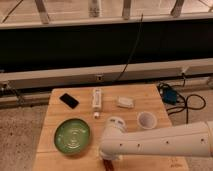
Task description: Place the pepper in the ceramic bowl
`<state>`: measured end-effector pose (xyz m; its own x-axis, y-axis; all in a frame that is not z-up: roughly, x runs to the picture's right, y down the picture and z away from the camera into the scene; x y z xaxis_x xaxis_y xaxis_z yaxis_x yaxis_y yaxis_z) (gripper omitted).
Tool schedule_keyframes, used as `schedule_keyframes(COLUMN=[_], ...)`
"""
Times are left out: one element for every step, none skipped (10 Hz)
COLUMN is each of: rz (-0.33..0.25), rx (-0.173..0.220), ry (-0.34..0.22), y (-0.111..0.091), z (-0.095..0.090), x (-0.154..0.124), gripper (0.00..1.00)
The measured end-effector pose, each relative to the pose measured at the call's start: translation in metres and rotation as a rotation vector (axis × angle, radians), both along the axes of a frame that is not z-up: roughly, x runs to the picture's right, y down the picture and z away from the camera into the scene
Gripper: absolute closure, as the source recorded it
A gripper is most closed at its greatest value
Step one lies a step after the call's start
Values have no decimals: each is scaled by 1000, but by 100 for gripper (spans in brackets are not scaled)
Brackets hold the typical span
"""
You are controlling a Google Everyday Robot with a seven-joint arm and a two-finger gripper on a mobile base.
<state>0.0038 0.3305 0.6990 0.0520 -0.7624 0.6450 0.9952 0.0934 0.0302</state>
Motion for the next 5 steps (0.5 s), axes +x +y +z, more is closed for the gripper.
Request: schedule_keyframes(rz=[-19, -32, -44, -55, -61], rx=[2, -1, -7, -13, -18], ry=[-5, -7, -7, -4, -1], y=[6, 12, 18, 21, 24], z=[4, 9, 13, 16, 17], x=[0, 0, 0, 2, 3], gripper=[25, 25, 25, 26, 29])
